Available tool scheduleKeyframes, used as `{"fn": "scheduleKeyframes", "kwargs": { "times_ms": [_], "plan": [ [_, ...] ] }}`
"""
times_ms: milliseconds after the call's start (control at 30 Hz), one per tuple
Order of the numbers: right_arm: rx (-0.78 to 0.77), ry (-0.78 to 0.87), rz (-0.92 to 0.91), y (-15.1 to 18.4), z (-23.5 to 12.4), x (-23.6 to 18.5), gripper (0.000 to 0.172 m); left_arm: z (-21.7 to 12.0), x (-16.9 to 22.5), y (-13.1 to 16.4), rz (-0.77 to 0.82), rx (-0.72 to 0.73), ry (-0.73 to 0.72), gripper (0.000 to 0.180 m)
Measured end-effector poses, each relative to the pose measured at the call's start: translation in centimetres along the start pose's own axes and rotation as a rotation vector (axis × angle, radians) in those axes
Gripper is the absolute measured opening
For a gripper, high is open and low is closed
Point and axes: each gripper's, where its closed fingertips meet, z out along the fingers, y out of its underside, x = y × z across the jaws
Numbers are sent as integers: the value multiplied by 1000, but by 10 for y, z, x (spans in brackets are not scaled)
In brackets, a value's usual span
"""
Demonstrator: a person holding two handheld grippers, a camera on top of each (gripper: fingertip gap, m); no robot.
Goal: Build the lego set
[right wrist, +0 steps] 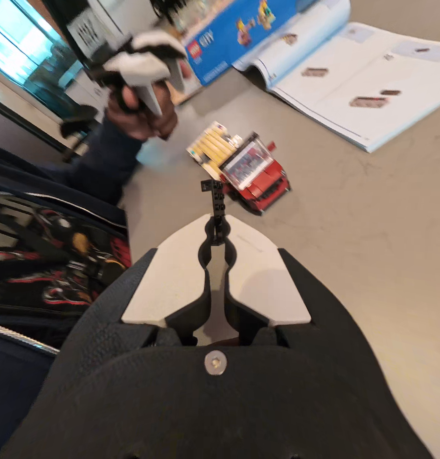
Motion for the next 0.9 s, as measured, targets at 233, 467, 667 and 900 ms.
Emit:
{"fn": "scheduleKeyframes", "kwargs": {
  "times_ms": [233, 467, 667, 900],
  "plan": [
    [160, -299, 105, -18, 26, -50, 5, 38, 85, 9, -69, -30, 234, 24],
    [244, -411, 137, -23, 39, -70, 4, 47, 111, 15, -207, -25, 366, 15],
    [170, -120, -24, -8, 48, -38, 17, 53, 102, 30, -309, -144, 294, 3],
    [65, 383, -804, -5, 49, -25, 54, 56, 86, 50, -467, -315, 156, 3]
  ]
}}
